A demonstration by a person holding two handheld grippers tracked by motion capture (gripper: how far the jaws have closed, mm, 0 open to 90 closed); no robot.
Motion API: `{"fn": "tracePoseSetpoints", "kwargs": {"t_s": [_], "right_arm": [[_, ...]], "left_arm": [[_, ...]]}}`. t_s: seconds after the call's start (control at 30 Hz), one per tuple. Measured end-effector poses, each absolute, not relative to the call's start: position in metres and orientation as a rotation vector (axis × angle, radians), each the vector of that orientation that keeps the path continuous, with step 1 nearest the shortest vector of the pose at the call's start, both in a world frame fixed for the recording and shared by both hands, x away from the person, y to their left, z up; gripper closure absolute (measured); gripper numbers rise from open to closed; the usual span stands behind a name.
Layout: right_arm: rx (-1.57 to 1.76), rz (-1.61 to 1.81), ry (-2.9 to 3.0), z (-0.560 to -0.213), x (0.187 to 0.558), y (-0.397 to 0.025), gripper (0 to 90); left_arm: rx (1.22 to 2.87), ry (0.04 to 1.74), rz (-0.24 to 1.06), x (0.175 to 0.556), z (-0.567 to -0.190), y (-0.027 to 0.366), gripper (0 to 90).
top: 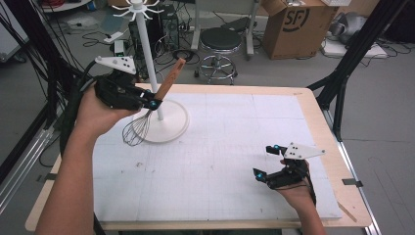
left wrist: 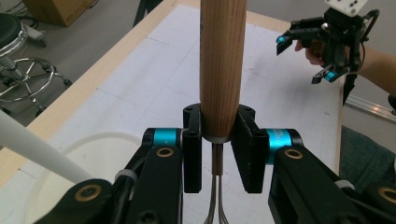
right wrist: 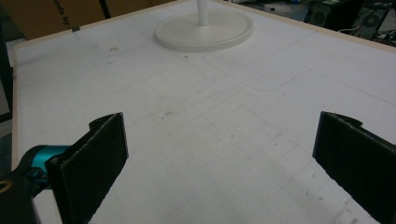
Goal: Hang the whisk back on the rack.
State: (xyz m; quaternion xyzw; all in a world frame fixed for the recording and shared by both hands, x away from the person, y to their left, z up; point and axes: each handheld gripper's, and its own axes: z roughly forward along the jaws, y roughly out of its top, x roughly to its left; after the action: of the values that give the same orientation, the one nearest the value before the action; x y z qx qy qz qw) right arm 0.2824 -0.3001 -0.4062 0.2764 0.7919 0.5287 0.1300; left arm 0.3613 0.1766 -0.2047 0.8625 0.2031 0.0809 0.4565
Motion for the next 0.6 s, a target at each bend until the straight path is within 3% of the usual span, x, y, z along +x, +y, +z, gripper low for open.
{"fn": "tracePoseSetpoints", "kwargs": {"t_s": [0.6], "right_arm": [[0.801,1.542,2.298,-0.406,0.283,-0.300,2.0]], "left_arm": [[2.054,0.549,0.211,0.383,-0.184,0.189,74.6]]}}
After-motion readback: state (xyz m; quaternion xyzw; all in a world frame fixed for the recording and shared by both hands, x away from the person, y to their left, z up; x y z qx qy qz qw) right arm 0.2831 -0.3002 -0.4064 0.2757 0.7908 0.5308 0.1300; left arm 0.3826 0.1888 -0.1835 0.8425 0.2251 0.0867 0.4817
